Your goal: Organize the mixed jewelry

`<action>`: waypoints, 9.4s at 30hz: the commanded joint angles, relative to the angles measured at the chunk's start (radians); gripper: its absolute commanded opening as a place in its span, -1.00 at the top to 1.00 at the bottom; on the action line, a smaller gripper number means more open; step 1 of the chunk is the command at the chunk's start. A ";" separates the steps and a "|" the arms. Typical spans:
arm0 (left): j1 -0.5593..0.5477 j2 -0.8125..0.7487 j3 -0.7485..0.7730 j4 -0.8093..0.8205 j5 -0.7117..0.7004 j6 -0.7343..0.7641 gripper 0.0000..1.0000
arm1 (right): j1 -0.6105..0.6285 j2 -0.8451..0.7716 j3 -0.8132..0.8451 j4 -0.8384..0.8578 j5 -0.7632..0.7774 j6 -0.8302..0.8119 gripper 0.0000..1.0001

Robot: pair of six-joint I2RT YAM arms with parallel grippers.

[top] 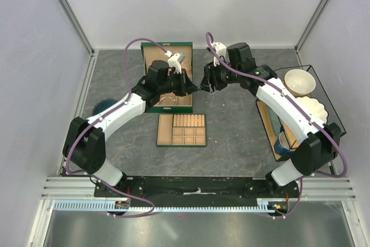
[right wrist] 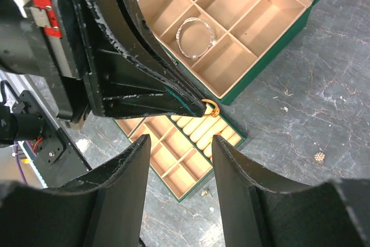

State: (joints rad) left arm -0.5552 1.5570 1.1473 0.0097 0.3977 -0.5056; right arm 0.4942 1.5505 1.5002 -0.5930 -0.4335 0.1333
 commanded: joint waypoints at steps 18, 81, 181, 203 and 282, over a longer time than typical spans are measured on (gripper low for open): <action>0.201 -0.046 -0.204 0.746 0.699 -0.366 0.97 | -0.131 -0.053 -0.204 0.384 -0.530 0.181 0.02; 0.190 -0.015 -0.210 0.822 0.665 -0.427 0.97 | -0.091 -0.105 -0.356 0.788 -0.567 0.447 0.64; 0.121 -0.178 -0.436 -0.090 -0.431 0.338 0.10 | 0.280 0.332 -0.156 0.137 0.464 0.500 1.00; 0.097 -0.164 -0.431 -0.082 -0.444 0.345 0.15 | 0.282 0.428 -0.124 0.117 0.435 0.572 1.00; 0.089 -0.209 -0.431 -0.066 -0.306 0.351 0.28 | 0.296 0.430 0.153 0.058 0.538 0.373 0.33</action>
State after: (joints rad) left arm -0.4625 1.3800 0.7132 -0.1013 0.0681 -0.1654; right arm 0.7895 2.0716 1.6035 -0.5819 0.0780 0.5228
